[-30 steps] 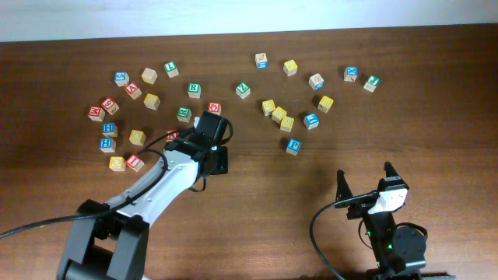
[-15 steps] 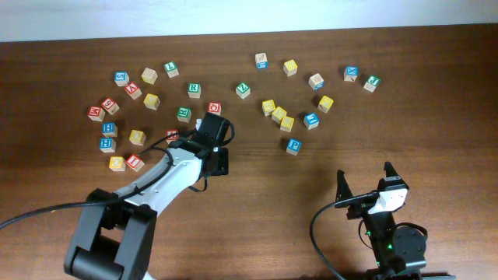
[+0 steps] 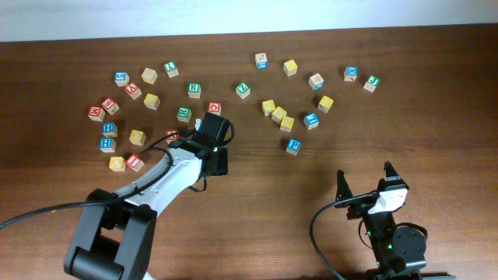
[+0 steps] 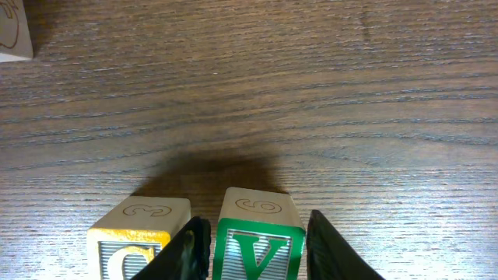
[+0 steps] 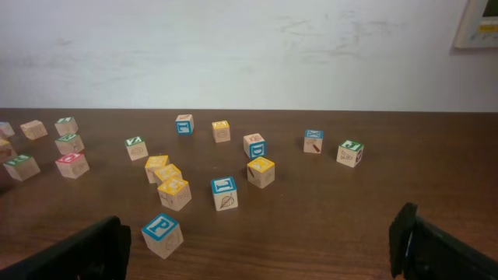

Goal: Spell out CVPR
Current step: 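Grasp the green V block and place it right of the C, then raise the left arm aside and move the right gripper to the blue P block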

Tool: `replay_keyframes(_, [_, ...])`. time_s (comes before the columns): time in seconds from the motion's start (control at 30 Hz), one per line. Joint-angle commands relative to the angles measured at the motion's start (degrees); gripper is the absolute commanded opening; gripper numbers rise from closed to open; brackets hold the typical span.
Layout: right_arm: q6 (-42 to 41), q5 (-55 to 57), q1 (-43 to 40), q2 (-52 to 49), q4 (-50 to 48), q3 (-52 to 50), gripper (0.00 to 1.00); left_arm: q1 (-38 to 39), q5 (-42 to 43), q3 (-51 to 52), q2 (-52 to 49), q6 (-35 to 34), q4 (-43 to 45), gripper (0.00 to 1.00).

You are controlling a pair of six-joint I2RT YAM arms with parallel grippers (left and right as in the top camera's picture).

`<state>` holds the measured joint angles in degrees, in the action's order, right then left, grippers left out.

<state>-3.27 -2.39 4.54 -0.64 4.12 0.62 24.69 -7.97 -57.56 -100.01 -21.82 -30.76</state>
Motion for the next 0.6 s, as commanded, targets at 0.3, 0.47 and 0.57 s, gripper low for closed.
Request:
replay_keyframes(0.3, [-0.59, 0.26, -0.11, 0.39, 0.35, -0.31, 0.98, -1.88, -0.42, -12.35, 7.78, 0.66, -8.5, 0.35])
replay_keyframes(0.47, [-0.33, 0.55, -0.11, 0.39, 0.37, -0.31, 0.98, -13.4, -0.42, -17.75, 16.48, 0.61, -14.32, 0.98])
replay_keyframes(0.57, [-0.35, 0.5, -0.11, 0.39, 0.37, -0.31, 0.98, -20.24, -0.22, -17.73, 17.97, 0.44, -17.07, 0.99])
